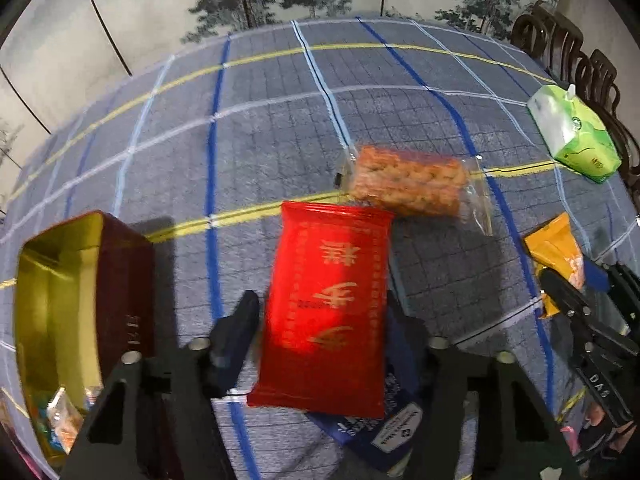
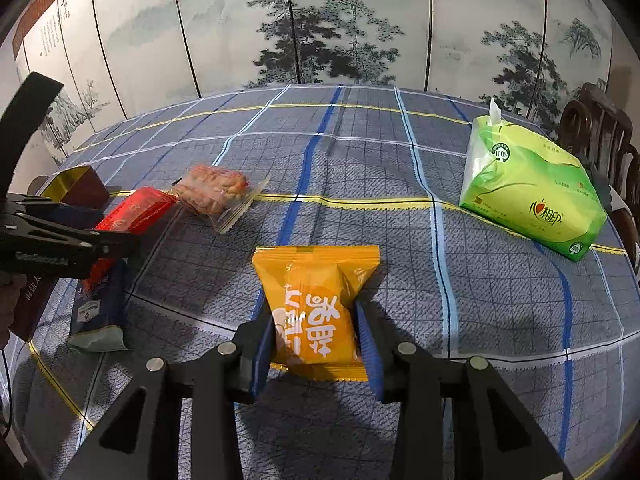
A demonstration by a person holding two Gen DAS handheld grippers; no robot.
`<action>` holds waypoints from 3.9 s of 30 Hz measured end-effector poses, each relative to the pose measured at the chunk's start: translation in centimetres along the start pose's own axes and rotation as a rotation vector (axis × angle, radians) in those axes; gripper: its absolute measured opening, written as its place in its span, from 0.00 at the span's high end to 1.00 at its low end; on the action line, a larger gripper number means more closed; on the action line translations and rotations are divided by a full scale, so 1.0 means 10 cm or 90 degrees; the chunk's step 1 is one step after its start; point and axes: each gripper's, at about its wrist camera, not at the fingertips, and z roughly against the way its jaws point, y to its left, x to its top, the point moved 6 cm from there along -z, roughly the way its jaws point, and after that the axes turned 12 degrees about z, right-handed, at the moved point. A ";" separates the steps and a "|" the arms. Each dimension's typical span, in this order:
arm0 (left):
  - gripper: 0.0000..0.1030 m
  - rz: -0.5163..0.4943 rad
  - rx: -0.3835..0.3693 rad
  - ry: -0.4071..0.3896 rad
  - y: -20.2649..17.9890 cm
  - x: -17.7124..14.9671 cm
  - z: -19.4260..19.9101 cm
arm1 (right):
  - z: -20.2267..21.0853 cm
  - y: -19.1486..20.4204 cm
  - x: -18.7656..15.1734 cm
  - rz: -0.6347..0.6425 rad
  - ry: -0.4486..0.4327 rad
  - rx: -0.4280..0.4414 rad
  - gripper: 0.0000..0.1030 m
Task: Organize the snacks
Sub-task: 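Grasp the orange pastry packet with the right tool while the left tool grasps the red packet, then carry the red packet into the tin and open the left tool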
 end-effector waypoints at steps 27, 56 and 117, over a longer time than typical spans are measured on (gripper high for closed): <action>0.60 0.041 -0.009 -0.049 0.44 -0.12 0.67 | 0.01 -0.02 0.00 0.009 0.003 -0.010 0.62; 0.60 0.195 0.067 -0.071 1.82 -0.57 1.16 | 0.01 0.00 0.01 0.013 0.004 -0.015 0.62; 0.44 0.187 0.098 -0.045 2.15 -0.80 0.86 | 0.03 0.01 0.00 0.022 0.007 -0.027 0.62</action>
